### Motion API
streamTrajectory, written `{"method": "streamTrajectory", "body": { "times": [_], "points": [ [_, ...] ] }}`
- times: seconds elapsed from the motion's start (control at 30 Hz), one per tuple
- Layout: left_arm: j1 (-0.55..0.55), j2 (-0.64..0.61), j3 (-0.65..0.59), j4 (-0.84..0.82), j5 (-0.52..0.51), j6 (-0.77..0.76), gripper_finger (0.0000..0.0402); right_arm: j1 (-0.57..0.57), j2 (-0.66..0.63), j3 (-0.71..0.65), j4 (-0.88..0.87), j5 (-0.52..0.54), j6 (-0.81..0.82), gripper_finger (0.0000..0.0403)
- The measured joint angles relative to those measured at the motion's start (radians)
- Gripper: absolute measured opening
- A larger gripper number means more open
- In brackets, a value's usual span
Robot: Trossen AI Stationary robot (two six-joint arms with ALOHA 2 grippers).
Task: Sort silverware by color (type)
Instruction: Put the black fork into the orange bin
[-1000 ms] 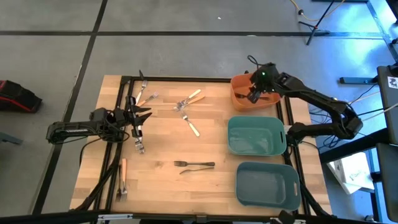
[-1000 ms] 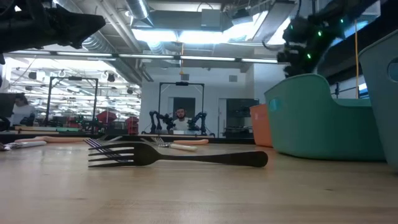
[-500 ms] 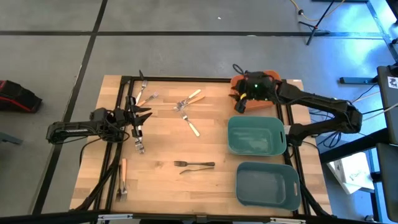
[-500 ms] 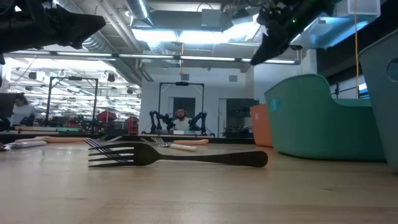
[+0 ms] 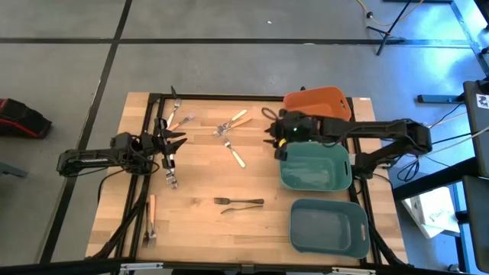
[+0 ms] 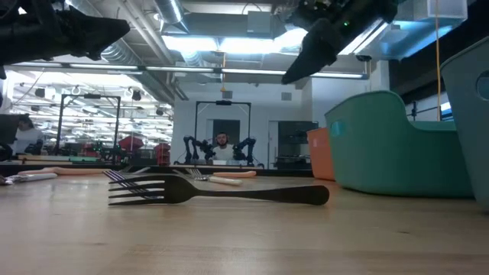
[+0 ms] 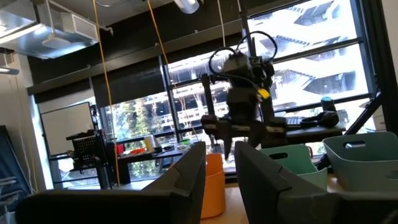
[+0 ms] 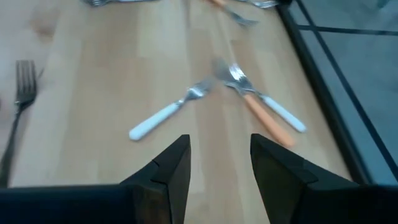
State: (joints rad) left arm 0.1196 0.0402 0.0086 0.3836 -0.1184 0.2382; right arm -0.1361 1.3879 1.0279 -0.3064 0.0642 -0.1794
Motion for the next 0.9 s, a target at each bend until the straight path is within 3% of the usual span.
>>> {"method": "streamTrajectory", "body": {
  "times": [0.33,0.77,0.9],
  "points": [
    [0.000,0.000,0.000,0.000,0.000,0.000,0.0080,0.096,0.124,0.004,0.078,-0.001,0.006,0.0154],
    [0.000,0.000,0.000,-0.001,0.000,-0.001,0.0080,0.248,0.297,0.203,-0.005,-0.004,0.046,0.0154],
    [0.000,0.000,0.000,0.024,0.007,-0.070,0.0080,0.304,0.344,0.240,-0.005,-0.005,0.051,0.0154]
  ]
}}
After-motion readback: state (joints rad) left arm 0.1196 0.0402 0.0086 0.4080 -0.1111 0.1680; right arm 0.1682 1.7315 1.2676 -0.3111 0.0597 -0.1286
